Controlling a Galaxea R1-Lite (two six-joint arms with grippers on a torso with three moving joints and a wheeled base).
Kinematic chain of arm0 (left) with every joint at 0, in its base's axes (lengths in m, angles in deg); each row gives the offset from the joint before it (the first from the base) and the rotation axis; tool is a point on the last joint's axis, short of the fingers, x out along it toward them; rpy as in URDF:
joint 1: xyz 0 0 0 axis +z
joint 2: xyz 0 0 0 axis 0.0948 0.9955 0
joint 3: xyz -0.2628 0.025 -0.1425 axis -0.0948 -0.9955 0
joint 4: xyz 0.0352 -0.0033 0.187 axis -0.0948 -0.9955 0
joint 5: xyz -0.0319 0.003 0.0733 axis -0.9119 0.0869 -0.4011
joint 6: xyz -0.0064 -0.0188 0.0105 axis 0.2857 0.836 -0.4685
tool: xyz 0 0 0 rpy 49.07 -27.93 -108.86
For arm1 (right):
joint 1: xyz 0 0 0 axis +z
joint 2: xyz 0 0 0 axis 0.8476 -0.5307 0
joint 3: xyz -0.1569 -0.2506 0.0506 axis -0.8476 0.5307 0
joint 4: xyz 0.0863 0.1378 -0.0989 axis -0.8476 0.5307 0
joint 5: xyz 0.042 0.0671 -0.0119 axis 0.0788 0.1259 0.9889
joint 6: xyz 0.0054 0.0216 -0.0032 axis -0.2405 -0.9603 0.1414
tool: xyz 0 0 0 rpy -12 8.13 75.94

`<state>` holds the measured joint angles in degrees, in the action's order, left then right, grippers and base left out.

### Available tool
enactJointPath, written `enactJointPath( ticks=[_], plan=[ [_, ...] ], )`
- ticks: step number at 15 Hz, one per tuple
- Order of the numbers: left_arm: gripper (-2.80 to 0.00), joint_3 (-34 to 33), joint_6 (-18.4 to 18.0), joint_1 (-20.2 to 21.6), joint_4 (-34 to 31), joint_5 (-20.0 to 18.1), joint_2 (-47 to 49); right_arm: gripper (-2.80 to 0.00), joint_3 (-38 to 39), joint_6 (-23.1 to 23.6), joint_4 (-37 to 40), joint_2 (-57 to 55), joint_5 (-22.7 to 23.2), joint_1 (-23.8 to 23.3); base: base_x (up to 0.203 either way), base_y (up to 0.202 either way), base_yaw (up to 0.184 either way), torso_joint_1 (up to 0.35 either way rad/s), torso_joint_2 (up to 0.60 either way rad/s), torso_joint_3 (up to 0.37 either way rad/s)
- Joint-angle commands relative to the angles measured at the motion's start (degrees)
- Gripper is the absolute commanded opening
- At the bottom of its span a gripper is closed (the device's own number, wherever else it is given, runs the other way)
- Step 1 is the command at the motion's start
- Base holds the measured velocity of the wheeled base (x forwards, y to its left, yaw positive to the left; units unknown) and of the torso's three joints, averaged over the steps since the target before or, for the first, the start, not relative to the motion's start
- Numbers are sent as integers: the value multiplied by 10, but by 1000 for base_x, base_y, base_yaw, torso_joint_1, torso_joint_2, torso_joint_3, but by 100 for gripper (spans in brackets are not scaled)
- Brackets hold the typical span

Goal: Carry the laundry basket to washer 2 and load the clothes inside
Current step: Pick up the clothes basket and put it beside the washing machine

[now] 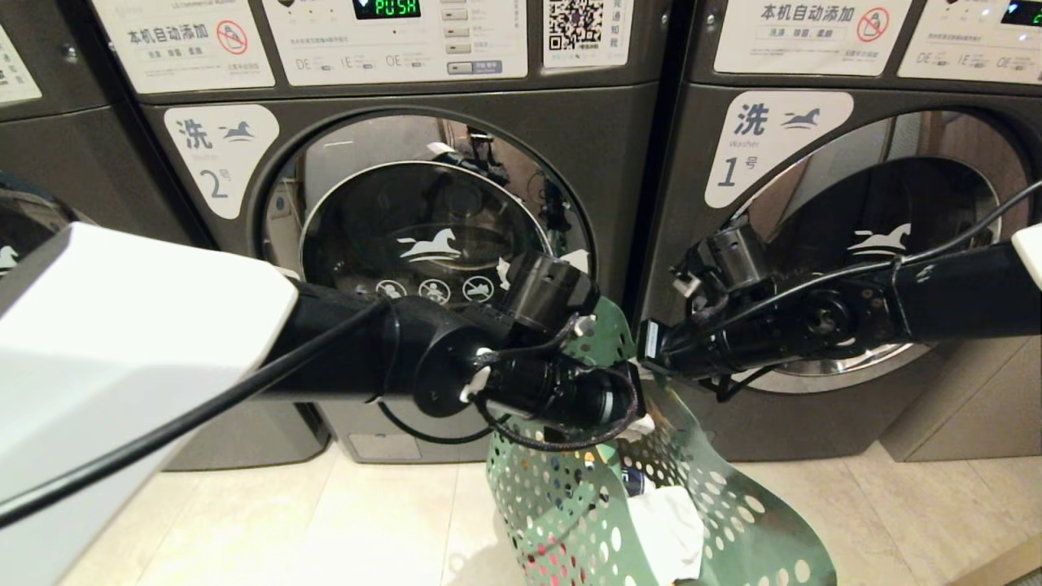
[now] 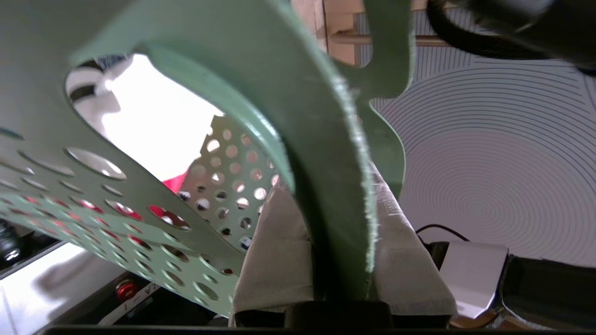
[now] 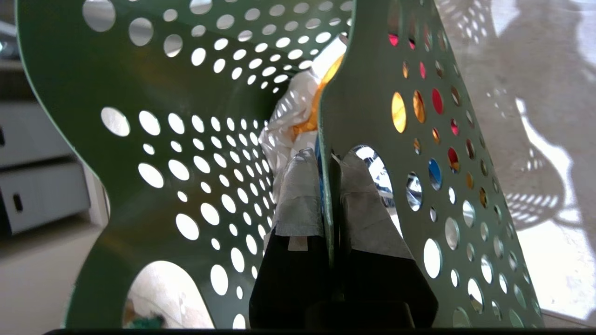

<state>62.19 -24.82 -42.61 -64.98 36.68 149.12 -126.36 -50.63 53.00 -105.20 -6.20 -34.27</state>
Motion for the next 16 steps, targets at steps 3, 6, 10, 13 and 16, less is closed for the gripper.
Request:
enactJointPath(
  ticks=[3,6,10,13,16],
  plan=[
    [-280,108,4,-21,-59,0,77,-280,33,-2,1,20,3,-34,0,0,0,0,4,-199],
    [-280,172,4,-45,-104,0,115,-280,54,-1,0,23,0,-41,0,0,0,6,4,-194],
    [-280,205,2,-59,-108,2,145,-280,76,0,-17,26,-1,-68,0,0,0,4,0,-196],
    [-280,206,1,-64,-103,2,157,-280,89,0,-25,30,-1,-84,0,0,0,3,1,-196],
    [-280,208,1,-64,-97,2,168,-280,111,-1,-26,39,0,-98,0,0,0,4,2,-201]
  ],
)
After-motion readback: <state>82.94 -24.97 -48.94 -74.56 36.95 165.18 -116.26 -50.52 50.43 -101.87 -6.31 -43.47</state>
